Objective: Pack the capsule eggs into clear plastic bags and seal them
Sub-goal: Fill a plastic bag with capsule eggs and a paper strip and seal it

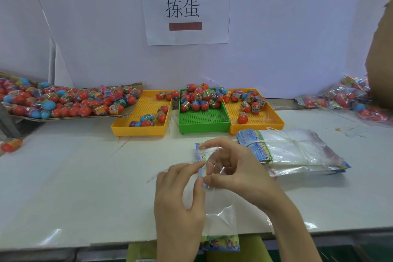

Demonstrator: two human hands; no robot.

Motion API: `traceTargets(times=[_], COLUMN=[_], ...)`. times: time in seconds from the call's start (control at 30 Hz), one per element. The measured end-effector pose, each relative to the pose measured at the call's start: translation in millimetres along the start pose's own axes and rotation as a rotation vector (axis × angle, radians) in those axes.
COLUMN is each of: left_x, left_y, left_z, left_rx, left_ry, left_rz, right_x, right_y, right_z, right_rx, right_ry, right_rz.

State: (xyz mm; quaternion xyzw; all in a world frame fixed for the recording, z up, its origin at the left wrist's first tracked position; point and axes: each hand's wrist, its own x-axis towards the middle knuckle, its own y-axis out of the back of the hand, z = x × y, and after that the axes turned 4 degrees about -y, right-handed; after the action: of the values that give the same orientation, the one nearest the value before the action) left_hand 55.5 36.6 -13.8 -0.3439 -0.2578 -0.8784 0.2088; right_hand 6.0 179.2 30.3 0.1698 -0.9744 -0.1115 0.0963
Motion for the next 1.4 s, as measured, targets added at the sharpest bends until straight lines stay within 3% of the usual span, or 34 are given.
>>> traceTargets(times=[0.23, 0.4, 0.53, 0.63, 0.73, 0.87, 0.93, 1.13, 1.2, 1.27, 1.33, 1.4], left_x=[-2.2, -1.2, -0.6, -1.3, -1.8, -2.8, -2.4, -1.7, -1.7, -1.2, -1.5, -3.0], left_y=[-1.3, -1.2, -1.0, -1.8, -2.5, -3.6, -3.5, -3.2, -2.9, -3.4, -4.0, -4.2], left_z=[-4.2, -3.3, -4.5, -6.1, -6.4, -6.0, -6.5, -4.9, -4.9, -4.5, -5.0, -5.4], left_rx=[0.026, -0.041, -0.043, -0.038, -0.06, -0.048, -0.025, 0.015, 0.024, 0.027, 0.027, 0.01], left_ry=[0.04, 0.106, 0.086, 0.021, -0.037, -0.048, -0.047, -0.032, -0.03, -0.022, -0.003, 0.021], left_rz=[-0.013, 0.001, -0.001, -0.025, -0.036, -0.056, -0.059, -0.041, -0.036, -0.035, -0.048, -0.069], right_x=[-3.9, -3.9, 8.0, 33.9, 70.3, 124.2, 138.6, 141.9, 136.5, 127.8, 112.4, 95.6], right_y=[6.3, 14.7, 32.6, 60.6, 92.0, 120.1, 123.5, 122.8, 120.1, 114.0, 101.3, 87.3], right_z=[-0.7, -0.8, -0.9, 0.4, -2.7, 15.4, 35.2, 51.8, 40.1, 16.8, -10.6, -31.8], right_rx=[0.022, 0.037, -0.028, -0.264, -0.468, -0.827, -0.881, -0.815, -0.751, -0.534, -0.243, -0.117], right_ry=[-0.043, -0.043, -0.065, -0.092, -0.059, -0.274, -0.346, -0.298, -0.229, -0.123, -0.031, 0.079], right_rz=[-0.06, 0.06, 0.3, 0.549, 0.655, 0.456, 0.362, 0.439, 0.463, 0.455, 0.341, 0.168])
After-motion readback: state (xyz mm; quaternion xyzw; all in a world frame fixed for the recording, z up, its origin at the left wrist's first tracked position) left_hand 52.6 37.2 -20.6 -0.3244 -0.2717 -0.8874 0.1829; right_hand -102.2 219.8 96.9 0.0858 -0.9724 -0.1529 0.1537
